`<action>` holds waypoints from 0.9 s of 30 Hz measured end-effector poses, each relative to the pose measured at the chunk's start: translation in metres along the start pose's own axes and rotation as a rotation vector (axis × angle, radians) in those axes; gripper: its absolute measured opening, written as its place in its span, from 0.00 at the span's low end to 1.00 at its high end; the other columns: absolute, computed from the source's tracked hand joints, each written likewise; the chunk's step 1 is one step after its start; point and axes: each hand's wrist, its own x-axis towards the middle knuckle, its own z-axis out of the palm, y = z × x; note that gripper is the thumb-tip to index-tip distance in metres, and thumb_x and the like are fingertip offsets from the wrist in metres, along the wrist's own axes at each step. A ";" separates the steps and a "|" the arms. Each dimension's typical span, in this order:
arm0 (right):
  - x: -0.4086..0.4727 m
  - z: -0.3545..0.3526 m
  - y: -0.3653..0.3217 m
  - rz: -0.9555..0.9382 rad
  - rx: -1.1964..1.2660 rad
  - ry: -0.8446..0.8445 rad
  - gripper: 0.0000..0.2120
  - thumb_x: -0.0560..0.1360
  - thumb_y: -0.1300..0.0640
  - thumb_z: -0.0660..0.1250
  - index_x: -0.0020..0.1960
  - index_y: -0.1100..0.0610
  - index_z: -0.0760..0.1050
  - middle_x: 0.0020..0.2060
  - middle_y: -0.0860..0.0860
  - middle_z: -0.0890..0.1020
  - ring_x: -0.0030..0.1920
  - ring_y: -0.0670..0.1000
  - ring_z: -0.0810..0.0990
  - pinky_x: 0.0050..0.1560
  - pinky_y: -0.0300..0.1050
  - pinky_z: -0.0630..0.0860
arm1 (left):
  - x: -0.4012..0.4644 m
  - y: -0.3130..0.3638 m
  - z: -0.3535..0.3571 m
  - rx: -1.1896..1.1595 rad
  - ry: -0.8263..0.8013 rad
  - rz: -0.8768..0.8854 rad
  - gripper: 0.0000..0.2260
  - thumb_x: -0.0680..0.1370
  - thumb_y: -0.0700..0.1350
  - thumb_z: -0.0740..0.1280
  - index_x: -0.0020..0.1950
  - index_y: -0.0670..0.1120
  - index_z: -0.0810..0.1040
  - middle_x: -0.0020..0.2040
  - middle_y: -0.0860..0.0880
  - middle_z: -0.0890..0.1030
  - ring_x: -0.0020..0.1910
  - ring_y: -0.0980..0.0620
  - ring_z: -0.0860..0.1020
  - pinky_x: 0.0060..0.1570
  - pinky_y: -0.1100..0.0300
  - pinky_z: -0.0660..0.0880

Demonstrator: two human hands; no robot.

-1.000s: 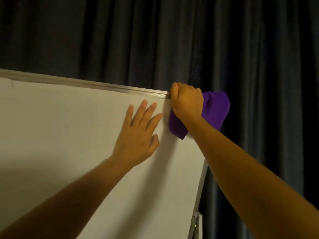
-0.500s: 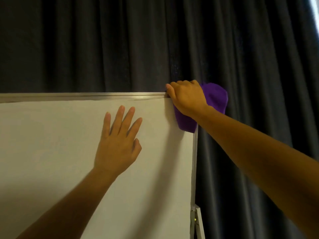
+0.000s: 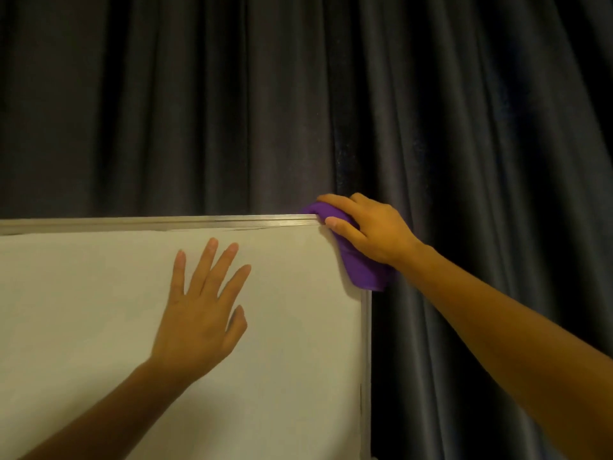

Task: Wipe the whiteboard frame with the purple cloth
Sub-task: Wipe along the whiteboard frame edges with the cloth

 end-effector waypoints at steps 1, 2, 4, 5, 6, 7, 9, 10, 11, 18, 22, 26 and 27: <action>-0.003 0.006 0.003 0.015 0.047 0.039 0.25 0.80 0.33 0.48 0.74 0.39 0.60 0.54 0.49 0.78 0.49 0.48 0.78 0.50 0.45 0.78 | 0.004 0.004 -0.002 0.007 0.008 0.018 0.32 0.85 0.60 0.44 0.76 0.47 0.76 0.83 0.41 0.65 0.82 0.32 0.61 0.74 0.22 0.61; -0.005 0.010 0.004 0.037 0.099 0.083 0.25 0.80 0.33 0.49 0.74 0.39 0.60 0.54 0.49 0.78 0.49 0.47 0.78 0.50 0.46 0.79 | 0.009 0.011 -0.005 0.009 0.021 0.039 0.29 0.84 0.60 0.47 0.76 0.49 0.76 0.83 0.42 0.66 0.82 0.32 0.61 0.74 0.22 0.60; -0.011 0.020 0.007 0.098 0.233 0.180 0.24 0.80 0.35 0.51 0.75 0.39 0.60 0.55 0.49 0.78 0.51 0.47 0.78 0.52 0.46 0.79 | 0.024 0.031 -0.006 0.016 0.028 0.067 0.27 0.82 0.58 0.53 0.77 0.52 0.74 0.83 0.43 0.65 0.83 0.33 0.60 0.76 0.22 0.58; -0.014 0.027 0.007 0.135 0.311 0.225 0.24 0.81 0.36 0.53 0.75 0.39 0.61 0.56 0.49 0.78 0.52 0.47 0.78 0.54 0.46 0.79 | 0.031 0.042 -0.004 0.020 0.016 0.056 0.27 0.81 0.58 0.54 0.79 0.53 0.71 0.84 0.43 0.63 0.83 0.33 0.59 0.77 0.23 0.57; -0.017 0.031 0.005 0.179 0.401 0.273 0.23 0.81 0.37 0.55 0.74 0.39 0.62 0.58 0.49 0.78 0.54 0.47 0.78 0.55 0.46 0.78 | 0.036 0.051 -0.001 0.021 -0.001 0.030 0.28 0.81 0.59 0.53 0.81 0.53 0.69 0.85 0.44 0.61 0.83 0.34 0.58 0.77 0.24 0.56; -0.017 0.035 0.001 0.227 0.505 0.313 0.23 0.80 0.38 0.57 0.74 0.39 0.63 0.60 0.49 0.78 0.56 0.46 0.78 0.57 0.46 0.78 | 0.039 0.056 0.002 0.027 -0.020 0.000 0.29 0.81 0.59 0.53 0.82 0.54 0.67 0.85 0.44 0.58 0.84 0.35 0.57 0.78 0.25 0.55; -0.018 0.039 -0.003 0.299 0.690 0.358 0.24 0.80 0.39 0.60 0.74 0.39 0.64 0.65 0.45 0.76 0.60 0.44 0.77 0.60 0.45 0.77 | 0.041 0.062 0.013 0.059 -0.044 -0.040 0.28 0.83 0.60 0.50 0.82 0.55 0.64 0.86 0.44 0.56 0.85 0.35 0.55 0.79 0.25 0.54; -0.018 0.040 -0.005 0.312 0.739 0.371 0.24 0.79 0.39 0.61 0.74 0.38 0.63 0.65 0.43 0.75 0.61 0.43 0.76 0.60 0.44 0.77 | 0.040 0.061 0.017 0.068 -0.043 -0.047 0.28 0.84 0.61 0.48 0.83 0.55 0.63 0.86 0.44 0.55 0.85 0.35 0.55 0.79 0.26 0.53; -0.018 0.041 -0.007 0.313 0.772 0.378 0.25 0.79 0.39 0.61 0.75 0.38 0.62 0.65 0.41 0.73 0.62 0.43 0.75 0.61 0.43 0.76 | 0.039 0.058 0.020 0.071 -0.037 -0.049 0.28 0.84 0.61 0.45 0.83 0.55 0.63 0.86 0.44 0.55 0.85 0.35 0.54 0.80 0.26 0.52; -0.029 0.059 -0.012 0.354 0.837 0.420 0.23 0.83 0.46 0.59 0.77 0.43 0.61 0.59 0.42 0.73 0.56 0.37 0.73 0.56 0.35 0.72 | 0.037 0.056 0.023 0.085 -0.068 -0.043 0.31 0.84 0.64 0.41 0.83 0.54 0.63 0.87 0.44 0.54 0.86 0.36 0.52 0.81 0.28 0.49; -0.045 0.070 -0.019 0.441 0.868 0.442 0.22 0.84 0.46 0.56 0.77 0.41 0.59 0.61 0.43 0.73 0.57 0.38 0.73 0.55 0.34 0.72 | 0.038 0.054 0.028 0.078 -0.061 -0.056 0.31 0.84 0.65 0.41 0.84 0.56 0.59 0.88 0.46 0.50 0.87 0.38 0.48 0.82 0.29 0.47; -0.068 0.081 -0.029 0.499 0.934 0.438 0.24 0.83 0.43 0.56 0.77 0.38 0.54 0.69 0.44 0.72 0.62 0.44 0.76 0.57 0.41 0.78 | 0.038 0.052 0.034 0.098 -0.037 -0.052 0.31 0.84 0.65 0.43 0.85 0.56 0.59 0.88 0.46 0.49 0.87 0.37 0.48 0.82 0.29 0.46; -0.078 0.088 -0.033 0.523 0.967 0.423 0.24 0.82 0.42 0.57 0.77 0.38 0.55 0.68 0.45 0.73 0.60 0.45 0.78 0.56 0.44 0.80 | 0.038 0.052 0.034 0.098 -0.033 -0.052 0.31 0.84 0.65 0.43 0.85 0.56 0.59 0.88 0.46 0.50 0.87 0.37 0.48 0.82 0.29 0.46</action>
